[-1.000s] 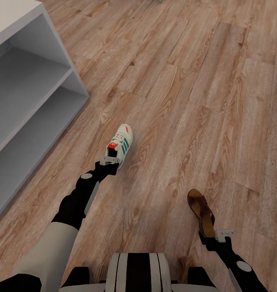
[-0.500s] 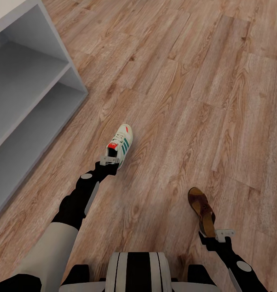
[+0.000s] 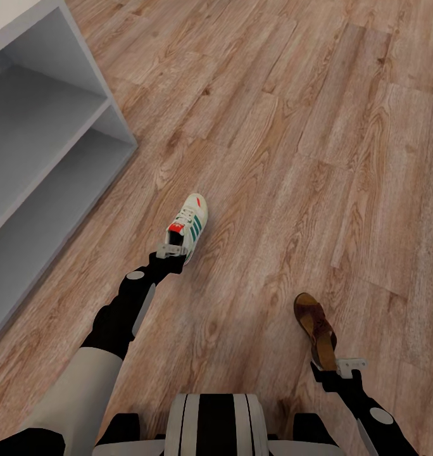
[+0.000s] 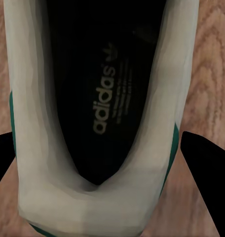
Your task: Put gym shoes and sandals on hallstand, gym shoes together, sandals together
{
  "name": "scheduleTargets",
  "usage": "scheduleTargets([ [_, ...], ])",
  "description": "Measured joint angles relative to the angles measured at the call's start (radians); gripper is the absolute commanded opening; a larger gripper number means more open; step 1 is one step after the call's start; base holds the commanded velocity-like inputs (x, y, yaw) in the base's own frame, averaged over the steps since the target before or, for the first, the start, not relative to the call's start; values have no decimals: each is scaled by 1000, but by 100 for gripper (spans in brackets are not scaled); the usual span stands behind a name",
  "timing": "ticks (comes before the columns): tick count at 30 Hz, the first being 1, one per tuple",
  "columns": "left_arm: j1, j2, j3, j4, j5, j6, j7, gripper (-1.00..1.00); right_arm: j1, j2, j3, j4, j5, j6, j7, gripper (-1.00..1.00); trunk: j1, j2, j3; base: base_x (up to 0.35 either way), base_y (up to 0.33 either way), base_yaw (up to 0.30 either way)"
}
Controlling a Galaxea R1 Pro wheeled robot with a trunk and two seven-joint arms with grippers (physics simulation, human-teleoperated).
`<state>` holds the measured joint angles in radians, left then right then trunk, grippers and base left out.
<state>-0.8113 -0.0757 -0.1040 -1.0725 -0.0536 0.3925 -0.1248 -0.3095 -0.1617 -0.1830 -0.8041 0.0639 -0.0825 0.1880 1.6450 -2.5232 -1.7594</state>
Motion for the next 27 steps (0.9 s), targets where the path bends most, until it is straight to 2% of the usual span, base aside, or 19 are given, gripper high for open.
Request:
scheduleTargets([
  [20, 0, 0, 0, 0, 0, -1, 1, -100, 0, 0, 0, 0, 0, 0, 0, 100, 0, 0, 0, 8, 0, 0],
  [21, 0, 0, 0, 0, 0, -1, 0, -100, 0, 0, 0, 0, 0, 0, 0, -100, 0, 0, 0, 0, 0, 0],
  [27, 0, 0, 0, 0, 0, -1, 1, -100, 0, 0, -1, 0, 1, 0, -2, -100, 0, 0, 0, 0, 0, 0],
])
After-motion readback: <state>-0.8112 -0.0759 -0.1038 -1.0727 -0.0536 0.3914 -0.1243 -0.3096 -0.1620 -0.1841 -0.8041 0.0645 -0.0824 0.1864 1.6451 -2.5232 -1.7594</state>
